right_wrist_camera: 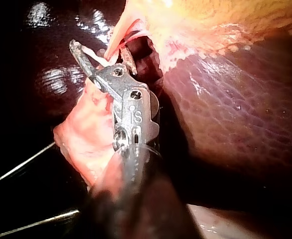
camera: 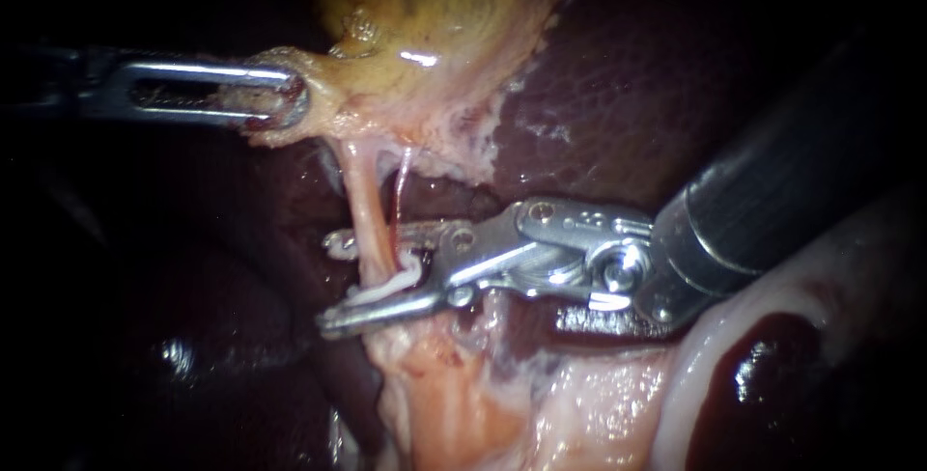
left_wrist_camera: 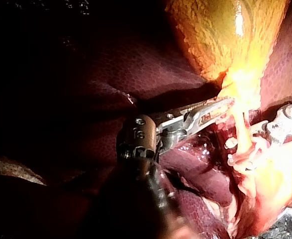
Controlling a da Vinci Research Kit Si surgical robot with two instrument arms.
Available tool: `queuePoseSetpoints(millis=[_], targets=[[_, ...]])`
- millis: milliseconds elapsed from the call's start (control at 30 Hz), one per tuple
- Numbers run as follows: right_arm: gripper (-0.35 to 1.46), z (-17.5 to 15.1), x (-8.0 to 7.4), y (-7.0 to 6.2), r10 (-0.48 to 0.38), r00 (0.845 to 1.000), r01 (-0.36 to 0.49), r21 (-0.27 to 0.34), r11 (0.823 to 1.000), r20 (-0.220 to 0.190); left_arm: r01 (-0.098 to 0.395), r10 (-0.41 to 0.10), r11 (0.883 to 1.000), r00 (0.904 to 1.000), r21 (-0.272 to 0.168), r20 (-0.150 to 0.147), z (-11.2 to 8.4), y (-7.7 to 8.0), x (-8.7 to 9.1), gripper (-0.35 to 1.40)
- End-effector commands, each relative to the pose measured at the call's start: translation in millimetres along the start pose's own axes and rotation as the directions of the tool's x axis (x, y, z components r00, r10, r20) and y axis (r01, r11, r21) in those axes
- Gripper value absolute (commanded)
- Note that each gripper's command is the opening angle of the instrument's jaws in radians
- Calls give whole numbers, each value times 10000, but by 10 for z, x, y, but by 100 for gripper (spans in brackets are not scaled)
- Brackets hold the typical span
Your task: Clipping second clip left tube
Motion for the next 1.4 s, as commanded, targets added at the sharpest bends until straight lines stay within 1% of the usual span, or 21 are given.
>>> queuePoseSetpoints(millis=[33, 133, 267, 367, 467, 567, 600, 733, 833, 967, 1033, 1167, 1400], targets=[[47, -3, -1, 0, -3, 10000, 3, 38, 10000, 15, -4, 4, 10000, 10000, -18, 8, -1, 1, 0, -35], [48, -16, -6, -1, -12, 10000, 12, -55, 10000, -3, -6, 6, 10000, 10000, -30, 17, -4, 0, 0, -35], [48, -40, -11, 2, -4, 10000, 3, -186, 9998, -69, -6, 7, 10000, 10000, -32, 19, -4, 0, 0, -35], [49, -56, -13, 1, 21, 10000, -20, -293, 9996, 19, -7, 7, 10000, 10000, -33, 20, -4, 0, 0, -35], [49, -72, -16, -4, 20, 10000, -17, -358, 9994, 94, -8, 8, 10000, 10000, -40, 25, -6, 0, 0, -35], [49, -86, -20, -9, 19, 9989, 2, -430, 9991, 475, -7, 7, 10000, 10000, -44, 28, -6, -1, 0, -35], [49, -90, -22, -10, 17, 9986, 6, -429, 9991, 537, -7, 7, 10000, 10000, -45, 29, -6, -1, 0, -35], [49, -104, -26, -13, 11, 9984, 14, -443, 9990, 565, -5, 6, 10000, 10000, -48, 31, -7, -1, 0, -35], [49, -112, -22, -18, 34, 9985, -10, -430, 9991, 553, -2, 3, 10000, 10000, -53, 35, -8, -1, 1, -35], [49, -114, -12, -25, 79, 9985, -58, -398, 9992, 534, -1, 1, 10000, 10000, -56, 38, -9, -1, 1, -35], [49, -111, -8, -28, 91, 9984, -68, -408, 9991, 557, 0, 1, 10000, 10000, -56, 37, -8, -1, 1, -35], [49, -99, -2, -34, 89, 9989, -76, -269, 9996, 461, 0, 1, 10000, 10000, -56, 38, -9, -1, 1, -35], [49, -85, 4, -36, 89, 9996, -88, -39, 10000, 263, -3, 3, 10000, 10000, -70, 48, -10, -3, 1, -35]])
